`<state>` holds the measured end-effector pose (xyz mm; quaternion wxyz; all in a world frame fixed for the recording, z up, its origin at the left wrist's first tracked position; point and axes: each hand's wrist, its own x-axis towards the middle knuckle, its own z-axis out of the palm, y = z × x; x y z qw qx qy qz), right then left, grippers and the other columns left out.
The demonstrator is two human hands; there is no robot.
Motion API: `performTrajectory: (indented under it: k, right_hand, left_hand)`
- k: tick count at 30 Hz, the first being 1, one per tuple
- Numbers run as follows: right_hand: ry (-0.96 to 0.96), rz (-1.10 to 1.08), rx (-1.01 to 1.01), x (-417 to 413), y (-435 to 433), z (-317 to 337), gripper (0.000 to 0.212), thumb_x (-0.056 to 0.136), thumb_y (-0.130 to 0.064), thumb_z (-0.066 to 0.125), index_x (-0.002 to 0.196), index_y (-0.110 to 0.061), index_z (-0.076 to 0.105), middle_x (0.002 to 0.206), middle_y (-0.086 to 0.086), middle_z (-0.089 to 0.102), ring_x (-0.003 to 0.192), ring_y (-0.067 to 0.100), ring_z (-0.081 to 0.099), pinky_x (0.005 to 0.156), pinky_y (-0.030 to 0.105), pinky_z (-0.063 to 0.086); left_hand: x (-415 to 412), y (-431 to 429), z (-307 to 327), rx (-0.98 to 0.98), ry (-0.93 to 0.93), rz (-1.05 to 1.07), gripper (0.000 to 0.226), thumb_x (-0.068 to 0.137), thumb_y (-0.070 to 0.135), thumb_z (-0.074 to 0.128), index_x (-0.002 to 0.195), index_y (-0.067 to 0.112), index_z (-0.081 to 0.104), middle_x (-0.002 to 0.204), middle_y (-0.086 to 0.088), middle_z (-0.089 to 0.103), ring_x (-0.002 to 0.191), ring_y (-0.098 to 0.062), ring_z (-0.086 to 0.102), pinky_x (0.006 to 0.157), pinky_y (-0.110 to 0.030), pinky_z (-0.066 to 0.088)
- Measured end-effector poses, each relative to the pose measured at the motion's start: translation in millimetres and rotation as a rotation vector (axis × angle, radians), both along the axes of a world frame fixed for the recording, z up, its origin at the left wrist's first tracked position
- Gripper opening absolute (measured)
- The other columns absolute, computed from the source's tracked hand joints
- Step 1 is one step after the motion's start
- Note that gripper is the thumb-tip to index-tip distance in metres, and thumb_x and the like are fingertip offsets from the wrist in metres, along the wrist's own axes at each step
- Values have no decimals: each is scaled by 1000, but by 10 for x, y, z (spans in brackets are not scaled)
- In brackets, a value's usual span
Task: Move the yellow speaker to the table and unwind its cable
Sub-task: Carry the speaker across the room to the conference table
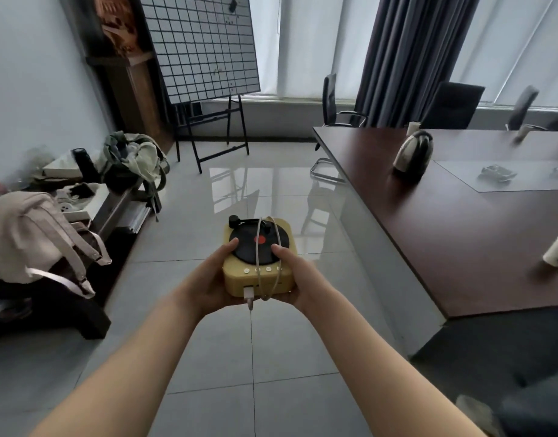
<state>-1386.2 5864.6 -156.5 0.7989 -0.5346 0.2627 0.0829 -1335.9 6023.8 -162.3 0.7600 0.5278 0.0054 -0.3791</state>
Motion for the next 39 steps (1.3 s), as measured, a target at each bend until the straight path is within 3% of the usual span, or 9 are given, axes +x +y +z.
performTrajectory:
  k: [10,15,24,29,34,39]
  right_hand:
    - [3,-238,-5,1462,95,155,62,71,-34,77,121,-4,54,110,21,68,91,36,69,60,40,59]
    - [6,-302,-30,2017,33,235,51,76,-32,74,116,-5,57,107,20,69,87,34,69,62,39,59]
    - [-9,-415,-40,3304,-334,142,56,74,-33,75,118,-5,55,108,21,68,93,37,69,70,47,60]
    - [-17,-470,-46,4092,-784,138,41,76,-31,74,104,-7,58,102,21,68,89,36,69,73,48,59]
    - [-38,-508,-68,4784,-1300,236,28,79,-28,71,92,-9,56,92,18,68,83,34,67,75,48,58]
    - [-32,-567,-66,5382,-1740,230,57,75,-33,74,120,-5,53,106,22,69,87,36,70,62,43,60]
  left_hand:
    - [1795,-61,113,-4,10,-218,56,74,51,57,119,19,61,105,-13,73,90,-33,69,70,-42,55]
    - [2458,-176,154,-17,19,-293,51,81,51,52,119,18,61,103,-13,73,89,-32,69,67,-40,57]
    - [3825,-651,89,-25,16,-385,49,83,50,51,117,16,60,95,-13,74,80,-31,70,57,-36,57]
    - [4682,-1141,125,9,0,-438,48,85,50,48,116,16,60,94,-12,74,81,-31,70,58,-36,57]
    - [5457,-1706,202,-6,-18,-507,61,72,51,57,122,16,58,95,-13,74,79,-30,71,62,-37,58]
    - [6092,-2192,225,-38,-9,-585,57,76,52,53,121,17,59,97,-11,74,80,-28,71,63,-36,58]
